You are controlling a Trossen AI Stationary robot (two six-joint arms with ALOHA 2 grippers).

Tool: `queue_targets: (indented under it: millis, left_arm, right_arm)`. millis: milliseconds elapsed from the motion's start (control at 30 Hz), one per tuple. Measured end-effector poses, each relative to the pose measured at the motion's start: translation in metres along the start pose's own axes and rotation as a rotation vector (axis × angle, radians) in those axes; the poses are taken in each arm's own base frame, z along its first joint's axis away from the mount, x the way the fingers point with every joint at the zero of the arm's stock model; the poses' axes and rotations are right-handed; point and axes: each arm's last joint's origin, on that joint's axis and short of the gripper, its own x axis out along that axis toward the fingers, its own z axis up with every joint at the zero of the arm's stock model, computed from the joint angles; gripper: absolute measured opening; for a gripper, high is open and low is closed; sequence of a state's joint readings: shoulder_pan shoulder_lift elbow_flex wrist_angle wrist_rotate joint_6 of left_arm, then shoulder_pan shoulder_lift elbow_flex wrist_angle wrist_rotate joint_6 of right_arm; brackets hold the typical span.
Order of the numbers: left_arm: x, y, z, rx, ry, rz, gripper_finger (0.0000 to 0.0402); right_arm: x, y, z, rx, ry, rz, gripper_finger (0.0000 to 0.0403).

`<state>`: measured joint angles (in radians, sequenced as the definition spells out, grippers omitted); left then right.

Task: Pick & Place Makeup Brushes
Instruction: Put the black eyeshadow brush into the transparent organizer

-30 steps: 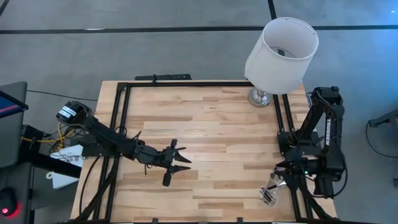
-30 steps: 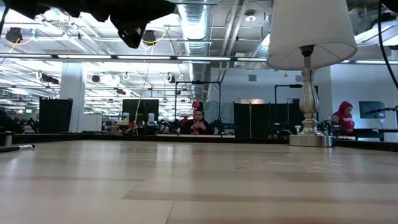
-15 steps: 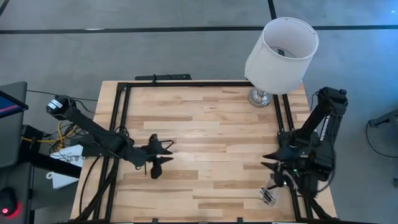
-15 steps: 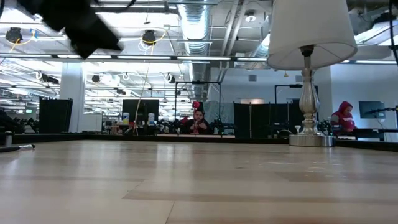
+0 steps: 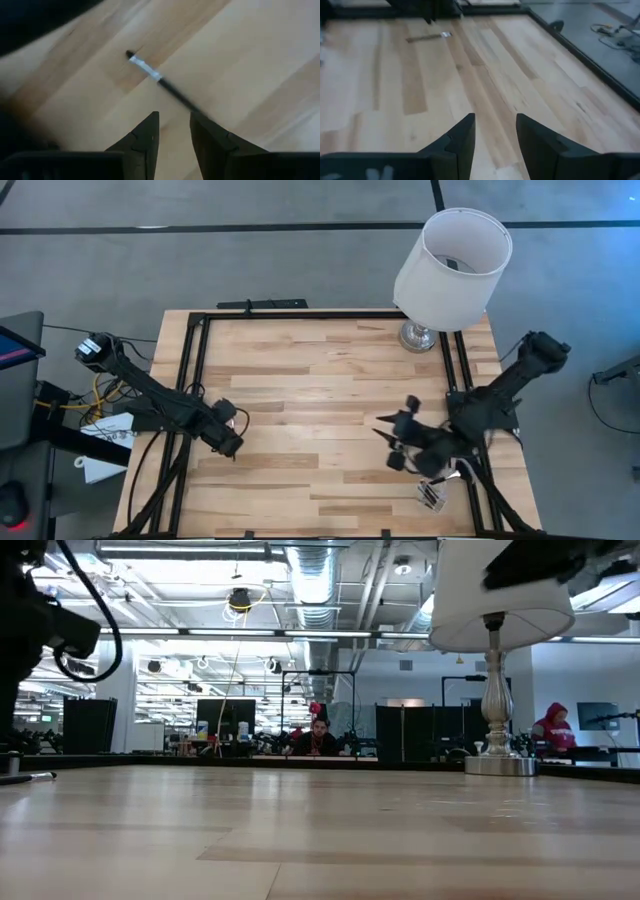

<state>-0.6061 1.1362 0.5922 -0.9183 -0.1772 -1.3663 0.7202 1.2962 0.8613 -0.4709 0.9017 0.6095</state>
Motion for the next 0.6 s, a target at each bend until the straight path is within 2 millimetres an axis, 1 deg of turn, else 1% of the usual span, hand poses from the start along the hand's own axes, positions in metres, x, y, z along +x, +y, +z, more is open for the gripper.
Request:
queue_targets:
  millis: [67,133,300,433,600]
  left_arm:
    - [0.000,-0.002,0.001,-0.010,-0.017,-0.015,0.0110]
    - [0.000,-0.003,0.003,-0.063,-0.019,-0.027,0.0119]
    - [0.002,-0.001,0.009,-0.172,0.004,-0.024,0.0150]
    - [0.009,-0.001,0.014,-0.202,0.008,0.020,0.0165]
    - [0.032,0.012,0.014,-0.215,0.052,0.125,0.0161]
  right_arm:
    - [0.018,0.002,0.000,-0.006,0.027,-0.016,0.0132]
    - [0.033,0.003,-0.003,-0.022,0.056,-0.043,0.0132]
    - [0.062,0.008,-0.010,-0.054,0.089,-0.086,0.0127]
    - [0.074,0.012,-0.017,-0.077,0.109,-0.107,0.0122]
    - [0.077,0.015,-0.021,-0.109,0.117,-0.106,0.0118]
